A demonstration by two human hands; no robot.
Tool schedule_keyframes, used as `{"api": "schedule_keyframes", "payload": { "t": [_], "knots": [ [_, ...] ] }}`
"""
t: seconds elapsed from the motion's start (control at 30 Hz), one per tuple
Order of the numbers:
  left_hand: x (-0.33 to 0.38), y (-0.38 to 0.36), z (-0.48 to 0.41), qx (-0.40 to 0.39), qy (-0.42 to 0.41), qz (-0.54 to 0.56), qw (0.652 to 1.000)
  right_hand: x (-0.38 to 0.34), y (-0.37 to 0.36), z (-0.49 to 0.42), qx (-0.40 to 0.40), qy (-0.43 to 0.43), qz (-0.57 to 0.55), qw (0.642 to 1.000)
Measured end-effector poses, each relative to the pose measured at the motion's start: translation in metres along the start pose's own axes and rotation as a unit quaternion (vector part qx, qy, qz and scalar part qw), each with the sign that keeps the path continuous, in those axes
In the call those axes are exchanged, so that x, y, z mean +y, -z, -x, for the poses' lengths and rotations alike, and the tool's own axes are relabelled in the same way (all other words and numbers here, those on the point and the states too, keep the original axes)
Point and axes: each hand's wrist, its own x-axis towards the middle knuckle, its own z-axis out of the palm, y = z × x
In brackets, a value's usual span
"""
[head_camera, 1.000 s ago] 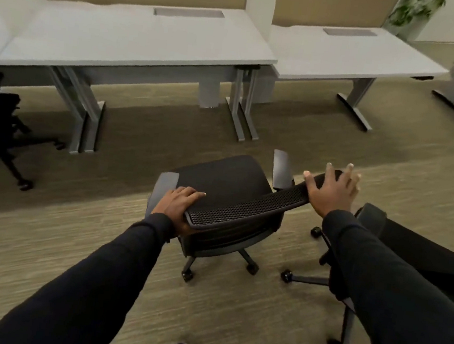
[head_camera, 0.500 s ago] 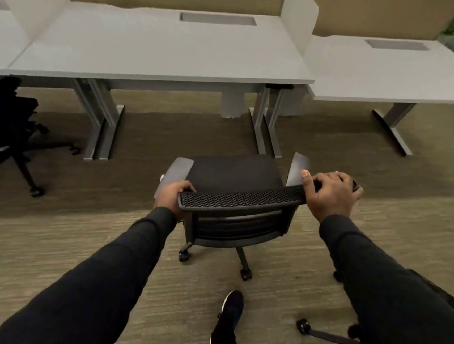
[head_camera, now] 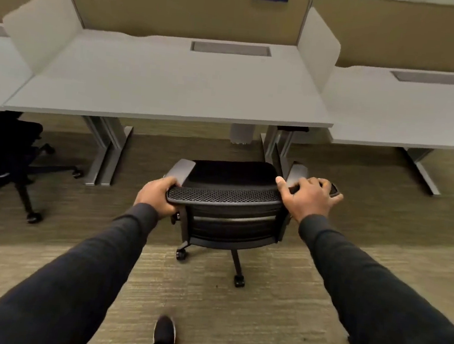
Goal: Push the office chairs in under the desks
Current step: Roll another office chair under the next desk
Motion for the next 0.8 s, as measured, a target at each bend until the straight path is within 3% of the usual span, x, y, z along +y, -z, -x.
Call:
{"api": "schedule_keyframes", "payload": {
  "t": [0.2,0.8],
  "knots": [
    [-0.021,0.018,-0.087,0.006,-0.114,-0.076,0.991,-0.052,-0.011,-0.069,0.004,-0.013,0.008,1.000],
    [-0.114,0.075,-0.314,-0.035,-0.007,-0.145,0.989,-0.214,-0.048,-0.222,-0.051,-0.044,0.008,0.998]
  ]
}}
